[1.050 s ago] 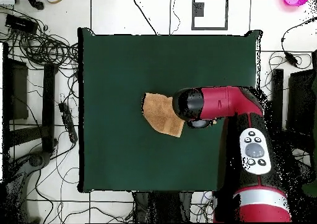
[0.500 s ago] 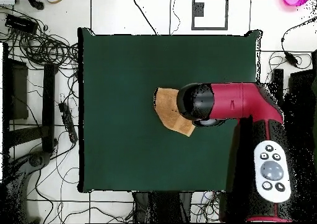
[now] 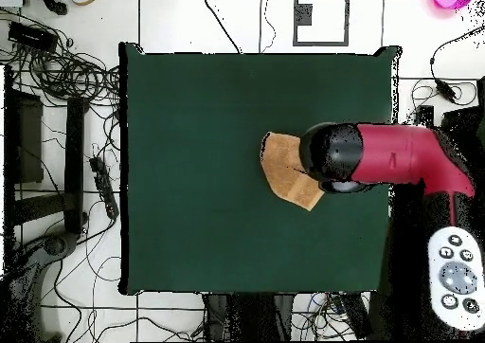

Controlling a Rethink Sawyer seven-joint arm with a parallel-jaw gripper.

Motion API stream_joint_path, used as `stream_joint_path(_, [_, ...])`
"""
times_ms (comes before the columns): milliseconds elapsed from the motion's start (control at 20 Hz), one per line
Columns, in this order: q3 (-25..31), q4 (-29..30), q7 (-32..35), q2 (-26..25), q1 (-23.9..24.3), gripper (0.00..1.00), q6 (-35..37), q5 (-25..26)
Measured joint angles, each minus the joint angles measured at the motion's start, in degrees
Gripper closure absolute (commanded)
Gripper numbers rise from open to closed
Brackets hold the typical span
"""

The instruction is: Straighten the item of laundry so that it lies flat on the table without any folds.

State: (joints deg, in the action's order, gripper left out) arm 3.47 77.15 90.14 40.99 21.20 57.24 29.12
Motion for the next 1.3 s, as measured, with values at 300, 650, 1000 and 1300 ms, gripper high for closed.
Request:
stream_joint_path(300, [0.33,-2.93,0.00,0.20,2.11,1.00,1.01,0.00])
stream_joint_path(650, [1.43,-4.63,0.00,2.29,3.57,1.00,1.02,0.01])
stream_joint_path(1000, [1.87,-5.50,0.00,3.60,2.80,1.00,0.68,0.00])
stream_joint_path(1300, [3.37,-5.48,0.00,3.70,2.91,1.00,-1.55,-0.91])
